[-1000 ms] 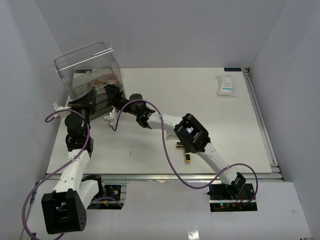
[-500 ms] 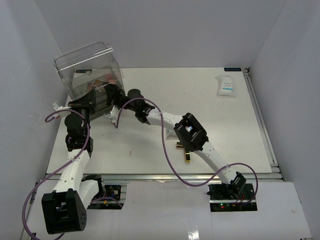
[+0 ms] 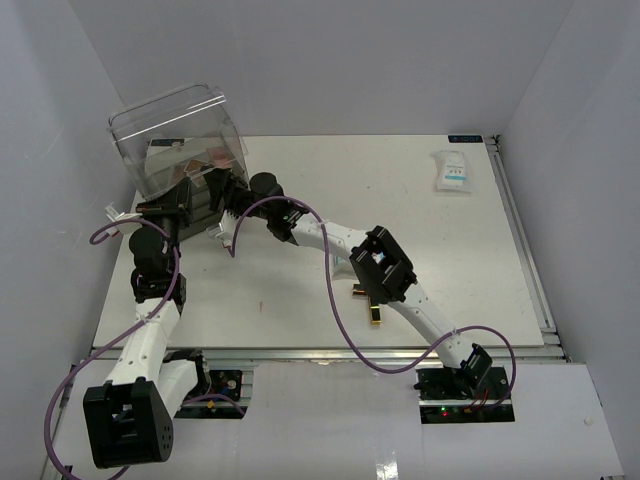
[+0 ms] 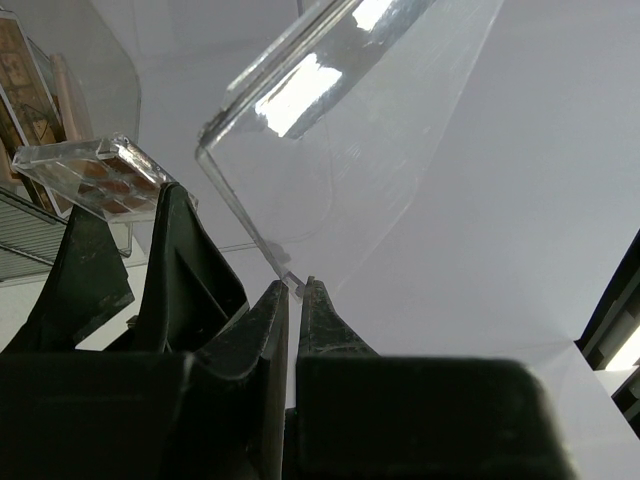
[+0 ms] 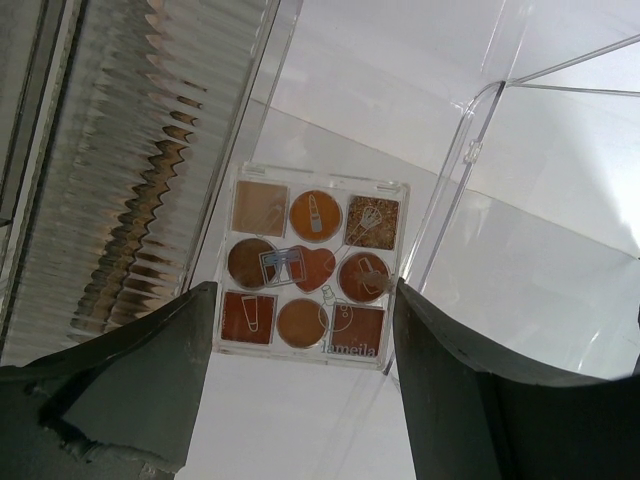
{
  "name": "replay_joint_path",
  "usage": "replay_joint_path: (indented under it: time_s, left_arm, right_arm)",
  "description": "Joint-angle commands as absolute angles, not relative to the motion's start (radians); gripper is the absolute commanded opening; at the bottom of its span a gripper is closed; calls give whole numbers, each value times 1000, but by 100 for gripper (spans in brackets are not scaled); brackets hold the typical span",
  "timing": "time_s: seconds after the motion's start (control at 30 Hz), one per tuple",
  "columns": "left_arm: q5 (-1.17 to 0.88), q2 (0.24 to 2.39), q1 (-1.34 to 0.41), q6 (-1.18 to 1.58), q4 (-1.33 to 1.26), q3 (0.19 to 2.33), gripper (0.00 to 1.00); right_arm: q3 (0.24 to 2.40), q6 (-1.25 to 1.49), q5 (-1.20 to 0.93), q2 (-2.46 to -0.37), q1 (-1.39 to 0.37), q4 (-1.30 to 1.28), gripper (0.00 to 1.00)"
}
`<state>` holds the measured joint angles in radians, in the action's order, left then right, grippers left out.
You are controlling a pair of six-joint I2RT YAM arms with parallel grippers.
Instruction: Organize the makeup
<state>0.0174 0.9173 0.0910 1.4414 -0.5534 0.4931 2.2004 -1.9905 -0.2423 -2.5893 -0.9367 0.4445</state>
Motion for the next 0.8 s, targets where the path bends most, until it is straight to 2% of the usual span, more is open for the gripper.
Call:
replay_joint_path:
  time_s: [0.0, 0.23, 0.6, 0.77]
  left_arm:
    - [6, 887, 97, 1442, -641, 528, 0]
    - [6, 887, 97, 1440, -638, 535, 0]
    - [8, 882, 97, 1440, -633, 534, 0]
    - [8, 879, 97, 1438, -629, 533, 0]
  right_arm:
    - [2237, -2347, -246, -2580, -930, 334, 58]
    - [2251, -2347, -254, -2572, -928, 305, 96]
    - [2232, -2332, -291, -2553, -925, 340, 92]
    - [2018, -2227, -365, -2413, -931, 473, 93]
